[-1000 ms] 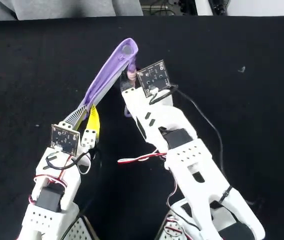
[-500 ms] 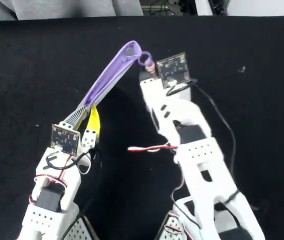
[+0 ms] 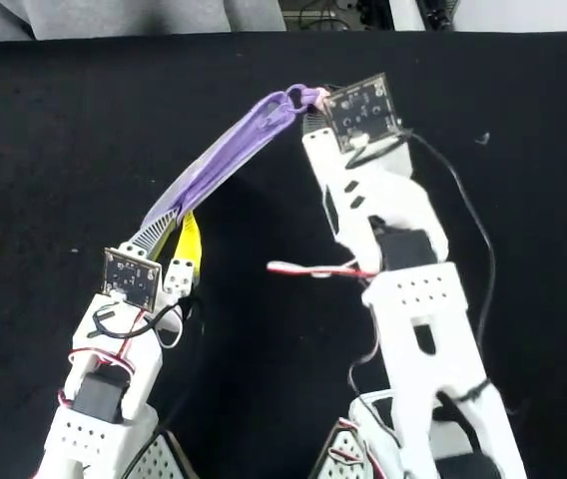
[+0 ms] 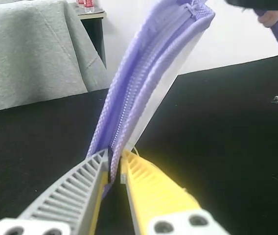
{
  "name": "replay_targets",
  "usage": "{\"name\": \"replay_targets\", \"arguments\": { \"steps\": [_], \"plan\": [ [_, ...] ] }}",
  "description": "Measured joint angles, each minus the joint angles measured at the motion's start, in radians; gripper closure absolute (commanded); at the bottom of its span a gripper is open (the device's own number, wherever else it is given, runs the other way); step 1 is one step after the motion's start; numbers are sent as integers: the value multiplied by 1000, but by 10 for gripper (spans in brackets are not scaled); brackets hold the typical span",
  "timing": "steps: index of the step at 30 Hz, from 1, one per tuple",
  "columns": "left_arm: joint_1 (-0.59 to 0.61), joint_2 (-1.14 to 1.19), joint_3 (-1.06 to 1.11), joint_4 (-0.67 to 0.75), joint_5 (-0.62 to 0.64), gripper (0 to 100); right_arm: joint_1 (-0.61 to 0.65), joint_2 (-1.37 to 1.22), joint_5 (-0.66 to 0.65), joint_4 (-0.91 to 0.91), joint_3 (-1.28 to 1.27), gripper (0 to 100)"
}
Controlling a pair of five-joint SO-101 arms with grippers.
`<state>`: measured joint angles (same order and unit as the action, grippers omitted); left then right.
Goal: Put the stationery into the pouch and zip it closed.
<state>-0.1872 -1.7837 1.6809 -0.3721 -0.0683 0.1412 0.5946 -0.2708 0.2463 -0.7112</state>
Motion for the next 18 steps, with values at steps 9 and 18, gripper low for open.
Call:
{"name": "replay_targets", "arguments": {
  "steps": [9, 18],
  "plan": [
    [-2, 0, 0, 8, 0, 971, -104, -224, -2, 2, 173, 988],
    [-3, 0, 0, 9, 0, 971, -144, -333, -2, 2, 278, 988]
  ]
}}
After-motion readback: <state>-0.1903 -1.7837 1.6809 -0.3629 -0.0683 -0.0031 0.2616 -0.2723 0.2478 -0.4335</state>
